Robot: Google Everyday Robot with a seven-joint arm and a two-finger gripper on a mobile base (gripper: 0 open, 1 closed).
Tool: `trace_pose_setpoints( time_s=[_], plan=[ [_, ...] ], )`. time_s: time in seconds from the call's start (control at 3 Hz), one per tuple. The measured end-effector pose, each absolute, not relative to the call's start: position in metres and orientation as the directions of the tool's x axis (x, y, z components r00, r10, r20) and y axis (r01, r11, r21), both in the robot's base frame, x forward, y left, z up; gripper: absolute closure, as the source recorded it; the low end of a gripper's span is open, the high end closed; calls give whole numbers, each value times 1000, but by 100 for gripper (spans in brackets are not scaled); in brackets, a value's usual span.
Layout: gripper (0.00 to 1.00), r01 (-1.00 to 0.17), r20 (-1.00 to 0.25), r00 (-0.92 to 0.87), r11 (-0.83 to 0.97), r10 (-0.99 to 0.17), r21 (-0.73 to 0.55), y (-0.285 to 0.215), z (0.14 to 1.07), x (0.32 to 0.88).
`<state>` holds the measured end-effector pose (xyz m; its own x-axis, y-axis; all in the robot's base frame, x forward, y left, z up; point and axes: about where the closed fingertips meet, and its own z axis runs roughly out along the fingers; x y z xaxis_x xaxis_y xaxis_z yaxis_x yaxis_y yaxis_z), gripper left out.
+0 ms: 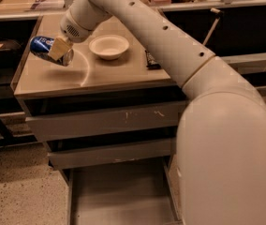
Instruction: Pick pepsi can from bottom drawer and place on counter
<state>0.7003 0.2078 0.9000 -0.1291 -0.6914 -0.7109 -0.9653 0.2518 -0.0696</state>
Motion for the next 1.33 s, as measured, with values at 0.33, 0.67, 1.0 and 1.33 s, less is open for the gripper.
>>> trace_pose_setpoints(
  time_s=[0.33,0.67,1.0,1.33],
  plan=[
    [100,-973,-687,-115,222,-718,-69,229,889,711],
    [100,-973,-666,-143,227,-732,-40,236,867,725],
    [100,-971,-650,-173,237,-740,-12,239,848,735],
    [81,-971,-650,-173,237,-740,-12,239,847,735]
  ],
)
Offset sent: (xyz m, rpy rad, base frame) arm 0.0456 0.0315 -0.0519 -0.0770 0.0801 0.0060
